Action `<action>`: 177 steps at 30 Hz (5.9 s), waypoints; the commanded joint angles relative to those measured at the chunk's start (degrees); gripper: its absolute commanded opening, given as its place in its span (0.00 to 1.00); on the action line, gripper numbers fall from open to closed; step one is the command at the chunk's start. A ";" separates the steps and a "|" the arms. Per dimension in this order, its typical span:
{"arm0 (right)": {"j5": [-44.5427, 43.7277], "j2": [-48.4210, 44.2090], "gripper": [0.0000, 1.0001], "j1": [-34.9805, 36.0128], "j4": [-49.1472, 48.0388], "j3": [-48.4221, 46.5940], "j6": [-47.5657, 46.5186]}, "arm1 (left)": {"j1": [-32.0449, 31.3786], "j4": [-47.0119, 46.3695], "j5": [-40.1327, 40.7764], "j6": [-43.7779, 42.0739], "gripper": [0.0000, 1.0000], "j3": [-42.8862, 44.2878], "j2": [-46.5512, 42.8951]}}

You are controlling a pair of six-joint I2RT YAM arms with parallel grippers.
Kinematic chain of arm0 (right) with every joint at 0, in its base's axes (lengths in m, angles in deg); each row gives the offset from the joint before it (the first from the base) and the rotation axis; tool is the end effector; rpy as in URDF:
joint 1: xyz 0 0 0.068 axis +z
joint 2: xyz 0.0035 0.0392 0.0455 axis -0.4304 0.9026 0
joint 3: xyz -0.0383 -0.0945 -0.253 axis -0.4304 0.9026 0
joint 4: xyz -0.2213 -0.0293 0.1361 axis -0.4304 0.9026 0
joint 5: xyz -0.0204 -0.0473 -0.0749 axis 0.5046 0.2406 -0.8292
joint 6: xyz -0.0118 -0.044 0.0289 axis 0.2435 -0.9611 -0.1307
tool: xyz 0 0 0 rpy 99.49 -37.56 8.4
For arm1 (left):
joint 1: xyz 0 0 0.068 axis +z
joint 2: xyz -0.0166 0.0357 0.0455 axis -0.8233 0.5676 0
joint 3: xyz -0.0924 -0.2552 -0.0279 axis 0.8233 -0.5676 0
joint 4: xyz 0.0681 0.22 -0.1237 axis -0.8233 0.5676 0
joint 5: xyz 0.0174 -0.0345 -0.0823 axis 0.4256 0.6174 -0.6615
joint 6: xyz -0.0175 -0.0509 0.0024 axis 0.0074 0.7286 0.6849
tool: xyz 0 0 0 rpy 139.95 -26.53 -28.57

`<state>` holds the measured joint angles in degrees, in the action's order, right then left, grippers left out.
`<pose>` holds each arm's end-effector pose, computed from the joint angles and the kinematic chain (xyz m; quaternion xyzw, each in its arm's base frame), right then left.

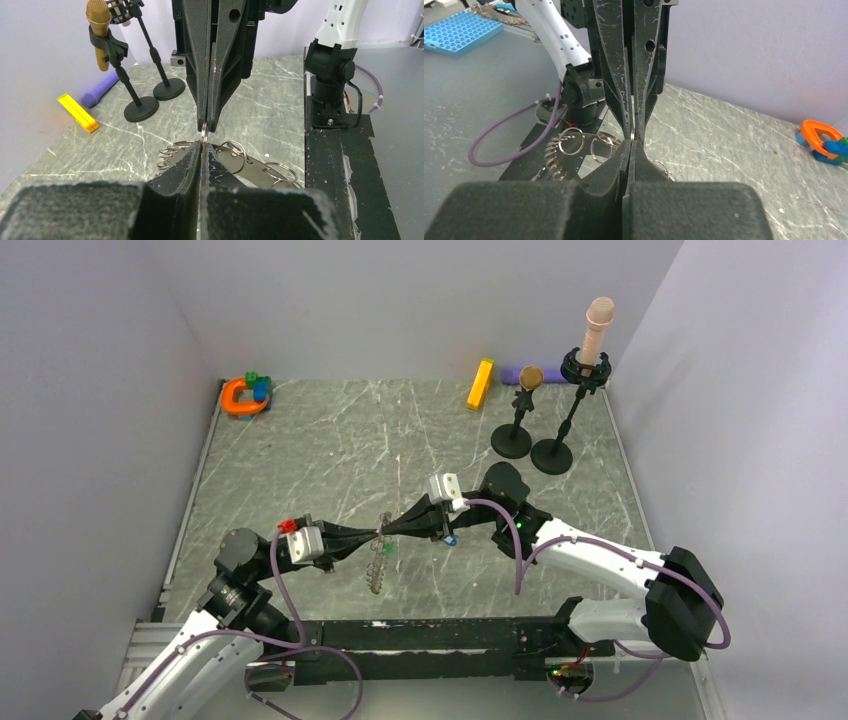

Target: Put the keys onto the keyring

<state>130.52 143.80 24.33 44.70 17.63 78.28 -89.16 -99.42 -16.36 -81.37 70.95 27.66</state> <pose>0.1522 0.2249 0.3136 -0.5798 0.3517 0.5230 0.5164 0.0856 -0.0849 0.2912 0.4467 0.4752 -0.3957 0.6465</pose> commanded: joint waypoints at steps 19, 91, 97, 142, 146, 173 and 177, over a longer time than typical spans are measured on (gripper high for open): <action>-1.49 -1.56 0.07 0.18 2.75 -0.34 -0.90 | -0.15 1.12 0.31 5.15 0.00 3.42 -1.66; 2.46 2.11 0.00 1.59 14.43 -7.60 -10.79 | -2.47 11.84 5.89 1.24 0.45 3.62 -0.65; 2.59 1.72 0.00 1.60 12.74 -6.80 -9.94 | -2.47 5.15 6.68 1.84 0.41 0.50 -1.37; 3.18 1.00 0.00 1.55 11.18 -5.84 -8.06 | -2.43 1.86 10.80 5.68 0.33 -1.96 -3.48; 3.19 1.09 0.00 1.51 11.26 -5.91 -8.18 | -2.47 0.00 8.98 6.32 0.31 -2.14 -2.29; -1.95 0.86 0.15 1.51 12.34 -4.88 -6.72 | -2.43 -5.07 7.08 10.86 0.00 -5.17 -4.33; -2.73 0.50 0.30 1.47 12.82 -4.68 -6.35 | -2.43 -2.46 7.99 11.12 0.00 -4.57 -5.60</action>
<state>129.78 146.10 25.64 60.39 12.89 71.50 -91.25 -101.74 -9.21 -71.53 65.38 23.40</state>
